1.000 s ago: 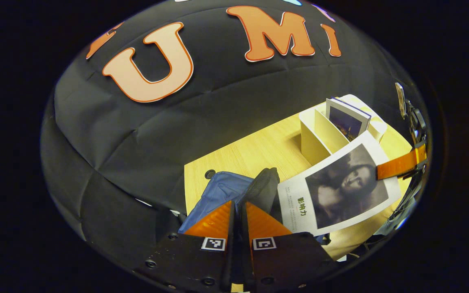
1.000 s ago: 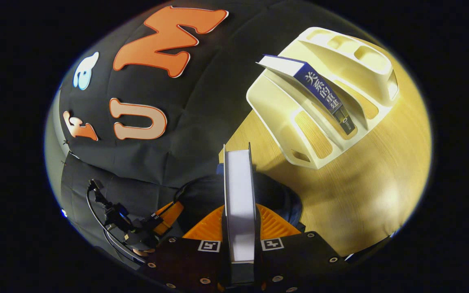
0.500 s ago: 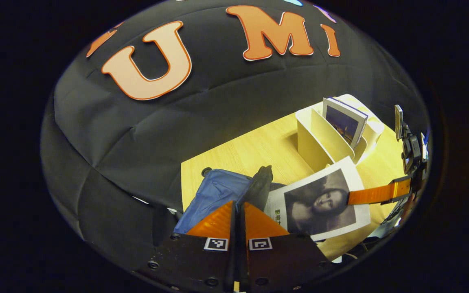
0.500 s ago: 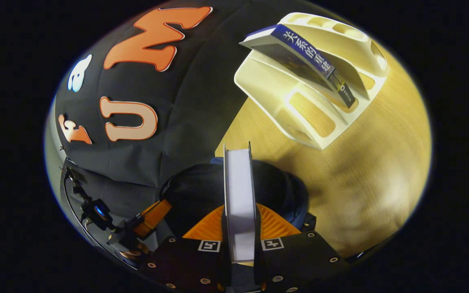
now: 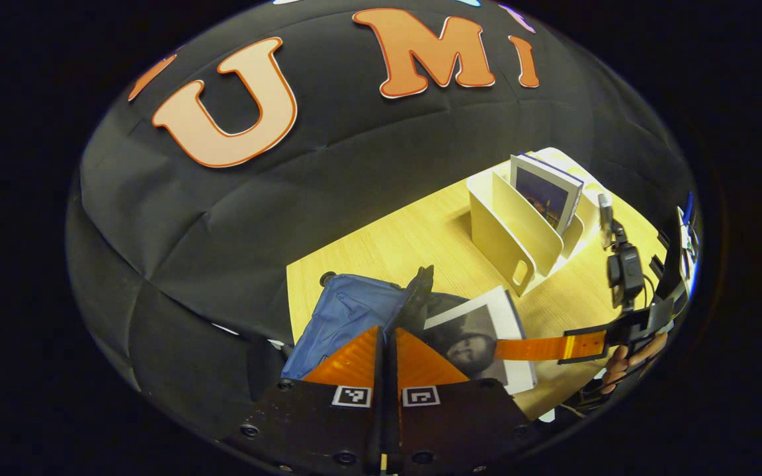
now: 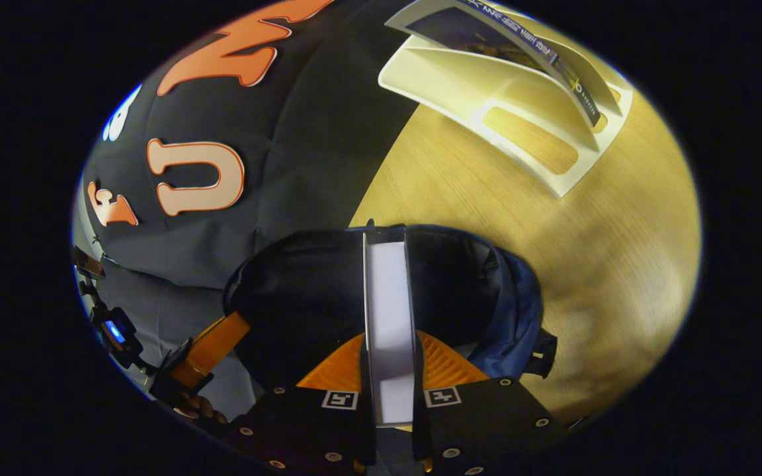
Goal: Open the schoolbag, grab two books from the bookshelf and put them into the schoolbag.
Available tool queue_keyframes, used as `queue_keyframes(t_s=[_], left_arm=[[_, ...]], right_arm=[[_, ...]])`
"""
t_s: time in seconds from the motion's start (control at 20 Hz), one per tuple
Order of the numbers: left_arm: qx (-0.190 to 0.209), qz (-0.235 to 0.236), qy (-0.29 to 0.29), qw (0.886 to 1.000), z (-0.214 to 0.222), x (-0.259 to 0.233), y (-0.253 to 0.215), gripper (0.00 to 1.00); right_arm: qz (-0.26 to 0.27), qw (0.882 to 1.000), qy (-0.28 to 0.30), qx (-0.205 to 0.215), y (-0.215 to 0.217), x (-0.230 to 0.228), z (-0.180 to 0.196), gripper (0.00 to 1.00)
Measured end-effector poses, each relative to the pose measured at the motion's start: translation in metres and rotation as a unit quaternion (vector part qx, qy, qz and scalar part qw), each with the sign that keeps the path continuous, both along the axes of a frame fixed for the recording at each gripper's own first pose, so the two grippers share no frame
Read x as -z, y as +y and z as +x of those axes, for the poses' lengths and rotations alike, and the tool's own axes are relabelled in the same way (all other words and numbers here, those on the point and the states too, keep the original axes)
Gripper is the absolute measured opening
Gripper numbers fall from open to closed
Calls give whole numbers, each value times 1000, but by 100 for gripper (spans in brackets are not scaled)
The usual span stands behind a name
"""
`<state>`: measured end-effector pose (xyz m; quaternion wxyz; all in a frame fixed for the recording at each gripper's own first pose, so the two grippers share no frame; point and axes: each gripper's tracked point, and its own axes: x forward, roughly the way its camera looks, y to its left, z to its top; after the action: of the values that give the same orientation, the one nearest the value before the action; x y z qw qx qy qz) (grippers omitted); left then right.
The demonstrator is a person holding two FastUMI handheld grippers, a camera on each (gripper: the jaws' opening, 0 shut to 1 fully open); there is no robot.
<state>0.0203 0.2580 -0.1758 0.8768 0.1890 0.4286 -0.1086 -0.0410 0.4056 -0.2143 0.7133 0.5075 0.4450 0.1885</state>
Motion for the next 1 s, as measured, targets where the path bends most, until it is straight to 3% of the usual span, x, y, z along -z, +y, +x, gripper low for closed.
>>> queue_keyframes(t_s=[0.4, 0.6, 0.8, 1.0], left_arm=[[30, 13, 10, 999, -8, 2, -9, 3], [35, 19, 14, 999, -12, 5, -10, 3], [46, 10, 25, 999, -20, 13, -19, 3], [37, -3, 30, 999, -21, 17, -21, 3]], right_arm=[[19, 1000, 12, 0, 35, 19, 17, 22], [57, 997, 23, 53, 34, 22, 31, 22], [41, 999, 10, 32, 53, 31, 31, 23], [13, 998, 43, -35, 66, 44, 16, 37]])
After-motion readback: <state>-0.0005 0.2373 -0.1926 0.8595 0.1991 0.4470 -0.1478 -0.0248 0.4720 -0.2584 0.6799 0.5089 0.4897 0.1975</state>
